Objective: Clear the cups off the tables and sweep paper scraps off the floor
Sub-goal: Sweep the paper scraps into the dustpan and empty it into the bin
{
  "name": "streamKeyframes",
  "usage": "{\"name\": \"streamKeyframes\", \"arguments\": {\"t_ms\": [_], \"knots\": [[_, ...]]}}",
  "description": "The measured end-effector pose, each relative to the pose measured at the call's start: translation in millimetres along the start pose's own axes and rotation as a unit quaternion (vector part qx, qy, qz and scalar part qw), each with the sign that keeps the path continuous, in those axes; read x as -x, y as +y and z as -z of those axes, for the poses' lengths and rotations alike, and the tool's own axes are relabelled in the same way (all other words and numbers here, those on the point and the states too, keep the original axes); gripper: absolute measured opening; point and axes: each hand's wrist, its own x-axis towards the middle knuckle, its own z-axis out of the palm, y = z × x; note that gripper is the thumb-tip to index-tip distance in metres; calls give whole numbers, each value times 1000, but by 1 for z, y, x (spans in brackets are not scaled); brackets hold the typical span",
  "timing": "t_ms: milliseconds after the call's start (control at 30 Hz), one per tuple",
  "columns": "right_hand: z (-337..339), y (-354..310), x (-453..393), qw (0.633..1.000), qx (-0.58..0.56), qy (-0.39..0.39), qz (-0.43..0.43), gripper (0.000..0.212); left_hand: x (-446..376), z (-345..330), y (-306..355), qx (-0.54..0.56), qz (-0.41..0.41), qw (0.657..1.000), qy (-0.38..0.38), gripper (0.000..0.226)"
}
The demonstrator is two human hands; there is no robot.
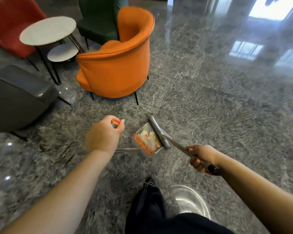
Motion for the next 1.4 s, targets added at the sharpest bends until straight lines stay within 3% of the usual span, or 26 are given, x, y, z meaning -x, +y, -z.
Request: {"name": "streamKeyframes", "arguments": {"t_ms": [300,533,967,1400], "knots": [[22,-128,-71,999,-48,22,-2,27,-155,-50,66,3,-52,996,-73,25],[66,-237,-126,998,-58,26,6,27,-268,-106,137,14,-78,994,-79,22],[181,-489,-214,999,-20,32,-2,28,-468,-211,292,16,-63,997,-43,22],[215,-717,-325,998,-34,45,14,29,-694,-299,368,71,-80,994,-17,19]]}}
